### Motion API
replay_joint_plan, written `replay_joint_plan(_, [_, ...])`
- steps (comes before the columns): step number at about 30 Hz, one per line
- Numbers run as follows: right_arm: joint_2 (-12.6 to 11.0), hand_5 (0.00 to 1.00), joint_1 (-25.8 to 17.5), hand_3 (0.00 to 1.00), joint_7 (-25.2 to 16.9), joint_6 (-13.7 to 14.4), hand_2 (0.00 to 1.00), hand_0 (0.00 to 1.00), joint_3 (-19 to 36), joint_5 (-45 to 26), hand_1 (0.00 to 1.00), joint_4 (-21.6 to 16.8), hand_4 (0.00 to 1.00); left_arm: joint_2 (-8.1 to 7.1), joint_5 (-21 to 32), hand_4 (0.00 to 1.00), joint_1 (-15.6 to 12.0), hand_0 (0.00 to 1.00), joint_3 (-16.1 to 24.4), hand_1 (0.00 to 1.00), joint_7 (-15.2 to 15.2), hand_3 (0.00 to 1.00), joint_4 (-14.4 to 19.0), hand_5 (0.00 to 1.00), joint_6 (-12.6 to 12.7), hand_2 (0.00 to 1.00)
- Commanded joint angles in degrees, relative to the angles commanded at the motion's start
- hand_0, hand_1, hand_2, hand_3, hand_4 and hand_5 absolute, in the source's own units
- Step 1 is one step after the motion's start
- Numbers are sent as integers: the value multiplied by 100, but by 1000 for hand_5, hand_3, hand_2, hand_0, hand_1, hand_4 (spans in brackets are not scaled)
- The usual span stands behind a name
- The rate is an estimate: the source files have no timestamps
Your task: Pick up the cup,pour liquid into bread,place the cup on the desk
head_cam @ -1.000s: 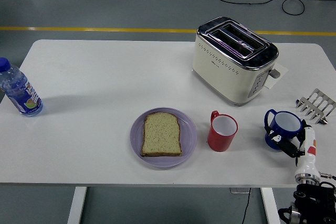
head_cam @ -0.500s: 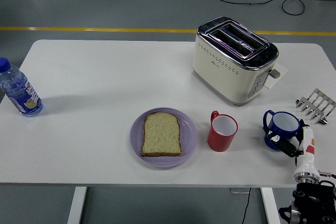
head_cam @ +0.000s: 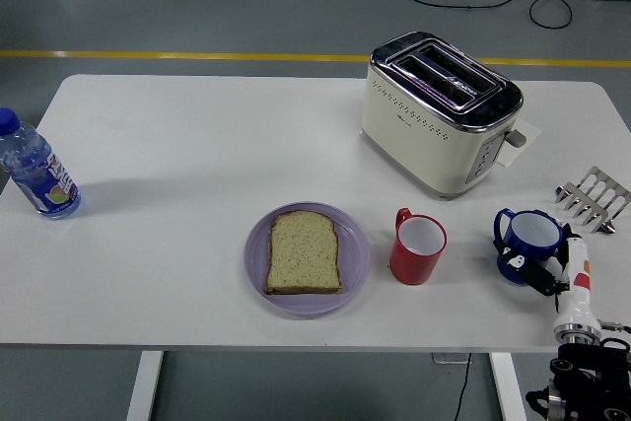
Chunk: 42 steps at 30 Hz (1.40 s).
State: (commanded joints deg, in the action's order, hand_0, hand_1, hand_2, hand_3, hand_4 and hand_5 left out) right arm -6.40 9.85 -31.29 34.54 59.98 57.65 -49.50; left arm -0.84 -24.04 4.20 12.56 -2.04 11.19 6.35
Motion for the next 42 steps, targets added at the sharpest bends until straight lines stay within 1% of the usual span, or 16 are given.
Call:
replay_joint_plan(1, [2, 63, -4, 767, 36, -34, 675, 564, 9, 44, 490, 1, 887, 0, -1, 305, -1, 650, -1, 617, 0, 526, 1, 745, 0, 609])
replay_joint_plan(2, [3, 85, -6, 869, 50, -48, 752, 697, 12, 61, 581, 1, 906, 0, -1, 305, -1, 650, -2, 616, 0, 526, 1, 744, 0, 608])
replay_joint_plan(7, [5, 85, -31, 869, 56, -83, 752, 697, 36, 151, 581, -20, 906, 4, 6, 305, -19, 650, -22, 616, 3, 526, -2, 744, 2, 608])
replay_joint_plan(8, [5, 99, -34, 921, 48, -84, 827, 823, 37, 161, 665, -27, 918, 4, 7, 304, -23, 649, -26, 616, 3, 526, -2, 743, 2, 608])
replay_joint_plan(13, [10, 99, -52, 921, 19, -105, 827, 823, 65, 174, 665, -35, 918, 6, 12, 304, -34, 649, -55, 616, 5, 526, -3, 743, 4, 608])
replay_joint_plan(14, [11, 109, -56, 957, 12, -106, 880, 856, 73, 178, 708, -39, 925, 6, 15, 304, -36, 649, -58, 616, 5, 526, -3, 738, 4, 608])
replay_joint_plan(25, [8, 111, -124, 960, -63, -72, 892, 868, 125, 259, 720, -158, 929, 3, 11, 304, -51, 650, -75, 615, 4, 527, -7, 738, 3, 608])
replay_joint_plan(26, [7, 119, -153, 973, -74, -51, 896, 873, 162, 313, 733, -225, 935, 2, 7, 305, -49, 648, -66, 616, 3, 527, -6, 732, 3, 608])
replay_joint_plan(30, [-7, 119, -238, 973, -91, -4, 896, 873, 270, 450, 733, -469, 935, -1, -8, 305, -43, 648, -47, 616, 4, 527, -6, 732, 3, 608])
replay_joint_plan(33, [-27, 125, -328, 977, -97, 48, 897, 878, 347, 555, 744, -728, 938, -4, -18, 305, -35, 648, -32, 616, 4, 527, -5, 732, 3, 608])
replay_joint_plan(39, [-66, 123, -525, 976, -73, 161, 897, 882, 586, 841, 748, -1460, 937, -12, -33, 305, -10, 648, -9, 616, 2, 527, -5, 732, 2, 607])
replay_joint_plan(41, [-71, 123, -542, 976, -68, 177, 897, 882, 616, 867, 748, -1566, 937, -12, -36, 305, -8, 648, -6, 616, 2, 527, -5, 732, 2, 607])
replay_joint_plan(42, [-82, 123, -573, 976, -34, 199, 897, 882, 688, 901, 748, -1715, 937, -15, -37, 305, -5, 648, 2, 616, 1, 527, -4, 732, 2, 607])
